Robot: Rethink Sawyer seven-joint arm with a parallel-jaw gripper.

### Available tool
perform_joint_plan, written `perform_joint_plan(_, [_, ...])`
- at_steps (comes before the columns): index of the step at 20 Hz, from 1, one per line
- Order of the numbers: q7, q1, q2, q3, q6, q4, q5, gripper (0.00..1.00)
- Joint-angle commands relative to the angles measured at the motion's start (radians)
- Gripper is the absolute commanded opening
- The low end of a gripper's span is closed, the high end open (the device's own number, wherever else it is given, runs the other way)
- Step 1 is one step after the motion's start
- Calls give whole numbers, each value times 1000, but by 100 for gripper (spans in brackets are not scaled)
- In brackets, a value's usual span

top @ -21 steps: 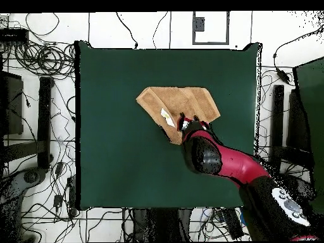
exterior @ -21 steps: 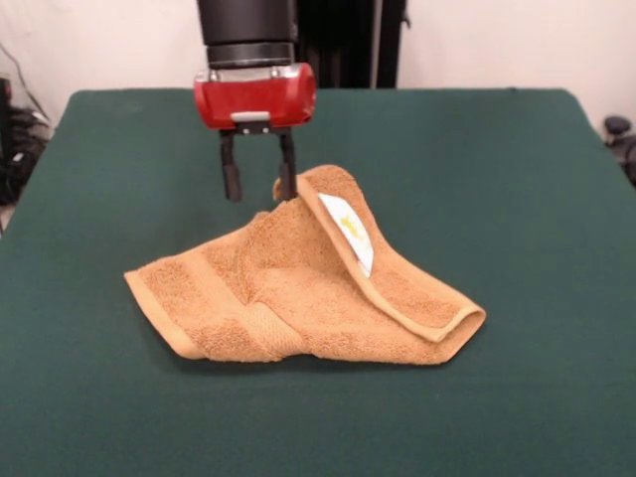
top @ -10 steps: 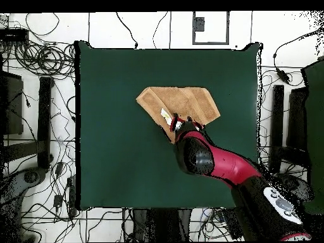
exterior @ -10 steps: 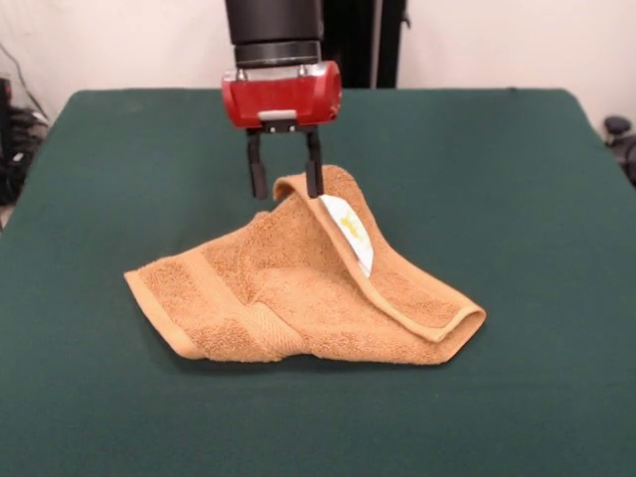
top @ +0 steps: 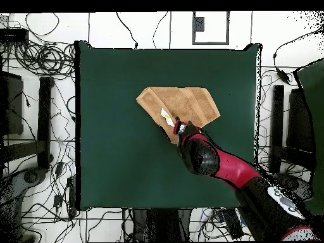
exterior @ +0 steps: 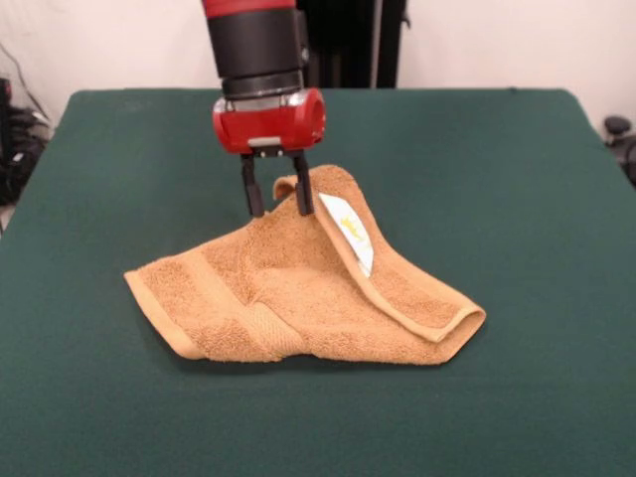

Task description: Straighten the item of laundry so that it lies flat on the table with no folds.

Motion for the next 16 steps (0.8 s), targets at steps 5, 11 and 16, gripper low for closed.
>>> perform_joint_plan(5, [138, -1, 108, 145, 24, 9, -20, 100])
perform_joint_plan(11, [182, 10, 73, 182, 39, 59, 22, 100])
perform_joint_plan(16, [223, 36, 47, 194, 44, 81, 63, 100])
